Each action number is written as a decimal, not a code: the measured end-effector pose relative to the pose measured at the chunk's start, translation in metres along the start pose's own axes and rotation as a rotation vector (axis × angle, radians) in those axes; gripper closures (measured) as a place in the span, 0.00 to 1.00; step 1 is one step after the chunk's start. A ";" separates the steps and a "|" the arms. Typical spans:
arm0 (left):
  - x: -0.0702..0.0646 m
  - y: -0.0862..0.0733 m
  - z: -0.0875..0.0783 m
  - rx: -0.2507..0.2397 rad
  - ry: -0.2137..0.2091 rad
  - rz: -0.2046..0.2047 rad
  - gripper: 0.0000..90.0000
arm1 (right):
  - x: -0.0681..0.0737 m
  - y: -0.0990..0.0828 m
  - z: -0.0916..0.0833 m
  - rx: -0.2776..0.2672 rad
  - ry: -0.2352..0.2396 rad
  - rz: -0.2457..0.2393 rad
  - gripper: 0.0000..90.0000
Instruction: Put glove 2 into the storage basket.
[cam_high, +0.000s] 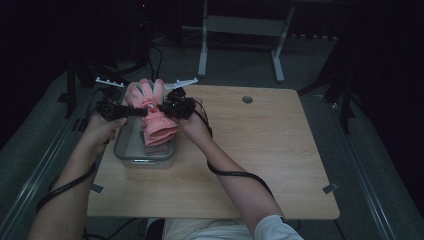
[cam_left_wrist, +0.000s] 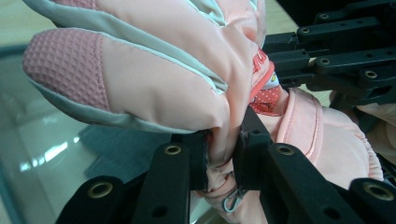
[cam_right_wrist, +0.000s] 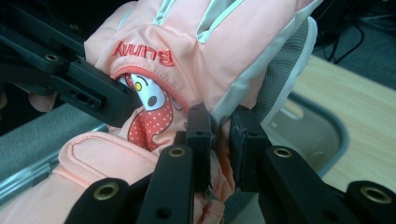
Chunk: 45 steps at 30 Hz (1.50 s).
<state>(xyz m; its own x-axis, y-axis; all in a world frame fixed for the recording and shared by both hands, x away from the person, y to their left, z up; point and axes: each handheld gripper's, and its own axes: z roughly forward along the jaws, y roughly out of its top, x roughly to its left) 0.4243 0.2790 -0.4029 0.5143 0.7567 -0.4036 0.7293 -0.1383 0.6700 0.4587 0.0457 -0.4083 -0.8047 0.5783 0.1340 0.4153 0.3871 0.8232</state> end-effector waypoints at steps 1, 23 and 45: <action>0.004 -0.002 0.002 0.005 -0.001 -0.009 0.86 | 0.000 -0.002 0.004 0.007 0.003 0.003 0.88; 0.047 -0.038 0.052 0.153 0.041 -0.149 0.84 | 0.002 -0.051 0.061 0.144 -0.054 0.089 0.88; 0.036 -0.027 0.065 0.136 0.340 -0.113 0.34 | -0.020 -0.044 0.042 0.087 -0.105 0.150 0.61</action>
<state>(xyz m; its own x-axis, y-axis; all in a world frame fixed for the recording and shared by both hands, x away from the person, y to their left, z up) 0.4524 0.2685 -0.4760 0.2648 0.9377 -0.2250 0.8380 -0.1084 0.5348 0.4746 0.0478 -0.4702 -0.6844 0.7039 0.1900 0.5662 0.3489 0.7467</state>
